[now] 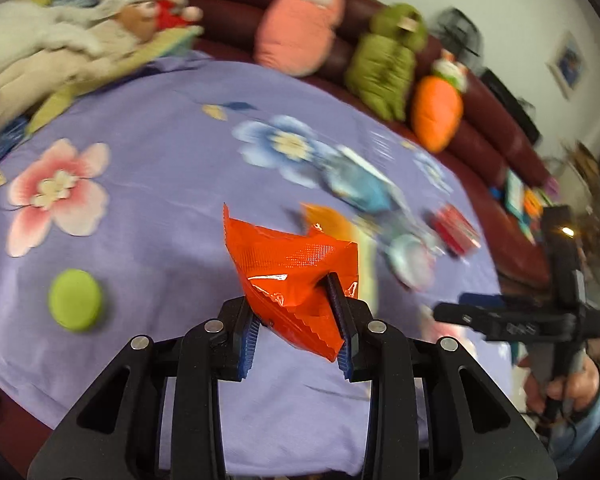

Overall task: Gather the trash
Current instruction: 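Grasp the red-orange wrapper with the left tool while the right tool grasps the orange-and-cream snack bag, then carry the red wrapper and snack bag over the teal bin with both tools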

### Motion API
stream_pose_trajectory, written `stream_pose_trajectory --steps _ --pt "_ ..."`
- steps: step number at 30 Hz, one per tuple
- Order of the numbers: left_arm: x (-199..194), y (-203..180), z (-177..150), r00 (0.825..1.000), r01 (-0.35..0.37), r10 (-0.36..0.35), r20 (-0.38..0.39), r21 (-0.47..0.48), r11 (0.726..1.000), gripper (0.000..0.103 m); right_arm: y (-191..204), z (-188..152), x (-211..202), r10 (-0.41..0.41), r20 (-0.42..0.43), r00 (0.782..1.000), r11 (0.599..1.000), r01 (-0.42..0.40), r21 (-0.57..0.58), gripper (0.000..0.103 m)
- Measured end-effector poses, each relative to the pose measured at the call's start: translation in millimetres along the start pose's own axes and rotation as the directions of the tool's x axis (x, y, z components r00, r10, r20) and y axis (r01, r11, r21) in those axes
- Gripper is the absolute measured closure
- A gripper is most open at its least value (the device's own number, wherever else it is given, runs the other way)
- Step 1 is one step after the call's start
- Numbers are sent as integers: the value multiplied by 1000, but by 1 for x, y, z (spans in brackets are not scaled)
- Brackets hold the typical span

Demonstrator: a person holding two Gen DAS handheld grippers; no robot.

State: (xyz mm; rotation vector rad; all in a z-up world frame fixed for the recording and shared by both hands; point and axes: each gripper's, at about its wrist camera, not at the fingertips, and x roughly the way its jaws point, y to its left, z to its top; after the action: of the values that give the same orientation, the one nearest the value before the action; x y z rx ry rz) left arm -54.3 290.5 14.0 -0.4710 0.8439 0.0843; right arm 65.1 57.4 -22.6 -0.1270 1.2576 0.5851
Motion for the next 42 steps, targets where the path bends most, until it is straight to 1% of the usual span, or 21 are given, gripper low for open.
stream_pose_trajectory --steps 3,6,9,12,14,15,18,23,25,26,27,28,29,31,32,34,36,39,42 --pt "16 19 11 1000 -28 27 -14 -43 999 71 24 19 12 41 2 999 999 -41 -18 25" --pt "34 26 18 998 -43 42 -36 -35 998 70 39 38 26 78 -11 997 997 -78 -2 25" --pt "46 32 20 997 -45 42 -64 -48 998 70 50 59 38 73 -8 997 997 -73 6 25" --pt "56 36 19 995 -54 50 -89 -49 997 70 56 74 54 58 -28 998 998 -58 9 25" --pt "62 36 17 993 -59 54 -107 -44 997 70 53 77 65 51 -49 998 999 -50 18 25" --pt "65 35 16 992 -59 54 -117 -41 997 70 52 77 69 54 -58 997 998 -52 25 19" --pt "72 33 15 989 -61 56 -135 -31 998 69 43 72 75 73 -70 995 997 -70 43 16" --pt "77 36 15 987 -62 56 -148 -38 997 68 29 63 84 168 -90 982 981 -157 115 14" --pt "77 37 14 987 -64 56 -152 -44 997 68 32 62 83 177 -71 982 980 -169 107 14" --pt "76 38 14 987 -65 57 -153 -47 997 68 35 62 84 196 -63 979 978 -190 88 14" --pt "76 38 13 986 -66 57 -155 -50 997 68 36 62 84 203 -55 978 977 -199 77 16" --pt "75 38 12 986 -66 58 -155 -52 996 68 38 62 83 206 -42 978 977 -203 66 24" --pt "74 38 11 986 -68 60 -155 -52 996 68 39 61 81 232 -32 972 972 -230 54 31" --pt "73 36 10 986 -72 63 -154 -50 996 68 40 61 77 259 -25 965 965 -258 46 59" --pt "72 34 10 986 -73 65 -154 -48 996 68 42 60 74 265 -26 964 964 -264 36 63" --pt "71 31 10 986 -74 66 -152 -44 996 68 43 59 69 264 -21 964 965 -263 20 70" --pt "68 27 11 987 -67 60 -147 -45 997 68 42 57 60 252 -1 968 968 -252 6 73" --pt "62 17 12 990 -46 42 -138 -29 999 68 33 53 42 245 32 969 970 -245 -1 74" --pt "57 -4 15 992 -19 20 -124 6 1000 68 20 47 20 237 76 969 971 -238 8 74"
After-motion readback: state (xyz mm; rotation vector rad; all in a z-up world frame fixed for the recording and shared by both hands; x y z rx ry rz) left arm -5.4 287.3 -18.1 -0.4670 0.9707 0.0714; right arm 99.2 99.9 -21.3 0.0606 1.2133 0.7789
